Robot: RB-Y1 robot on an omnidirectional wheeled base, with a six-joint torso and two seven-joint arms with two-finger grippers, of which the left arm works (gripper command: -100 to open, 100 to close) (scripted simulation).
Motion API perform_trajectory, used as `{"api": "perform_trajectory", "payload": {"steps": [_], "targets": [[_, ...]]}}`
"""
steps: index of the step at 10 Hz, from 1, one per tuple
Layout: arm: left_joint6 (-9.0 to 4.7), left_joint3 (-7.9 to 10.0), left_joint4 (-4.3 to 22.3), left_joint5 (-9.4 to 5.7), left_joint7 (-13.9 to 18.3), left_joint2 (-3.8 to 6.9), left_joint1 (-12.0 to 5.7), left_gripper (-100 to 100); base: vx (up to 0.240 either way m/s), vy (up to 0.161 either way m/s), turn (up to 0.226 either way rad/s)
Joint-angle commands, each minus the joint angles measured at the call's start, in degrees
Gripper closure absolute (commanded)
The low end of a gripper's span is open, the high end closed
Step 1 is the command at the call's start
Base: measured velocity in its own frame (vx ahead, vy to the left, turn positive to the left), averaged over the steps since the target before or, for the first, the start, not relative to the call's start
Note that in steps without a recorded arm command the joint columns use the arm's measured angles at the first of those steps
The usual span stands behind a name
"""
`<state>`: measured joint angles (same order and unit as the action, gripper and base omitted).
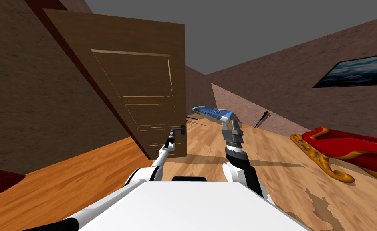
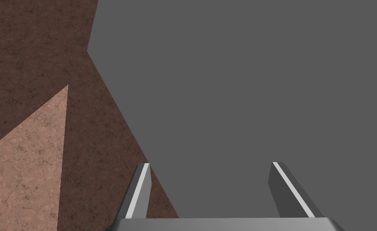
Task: Push the door open
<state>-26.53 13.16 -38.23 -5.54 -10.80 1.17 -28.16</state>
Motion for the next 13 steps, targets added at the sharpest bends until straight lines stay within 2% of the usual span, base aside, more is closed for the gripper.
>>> {"api": "perform_trajectory", "payload": {"steps": [1, 3, 4, 5, 10, 11, 13], "targets": [[0.32, 0.14, -0.42, -0.04, -0.02, -0.79, 0.18, -100, 0.186, -0.142, -0.028], [0.25, 0.3, -0.35, -0.1, -0.03, -2.98, 0.15, -100, 0.157, -0.13, -0.017], [0.71, 0.16, -1.45, -0.03, 0.05, -2.35, 0.86, -100, 0.041, -0.041, 0.027], [0.71, 0.16, -1.45, -0.03, 0.05, -2.35, 0.86, 100, -0.007, 0.002, -0.017], [0.71, 0.16, -1.45, -0.03, 0.05, -2.35, 0.86, 100, -0.007, 0.007, -0.008], [0.84, 1.06, -1.42, -0.38, -0.25, -0.94, 0.99, 100, 0.081, -0.07, 0.004], [0.85, 1.84, -1.51, -0.65, -0.52, -0.07, 1.04, 100, 0.159, -0.095, 0.065]]}}
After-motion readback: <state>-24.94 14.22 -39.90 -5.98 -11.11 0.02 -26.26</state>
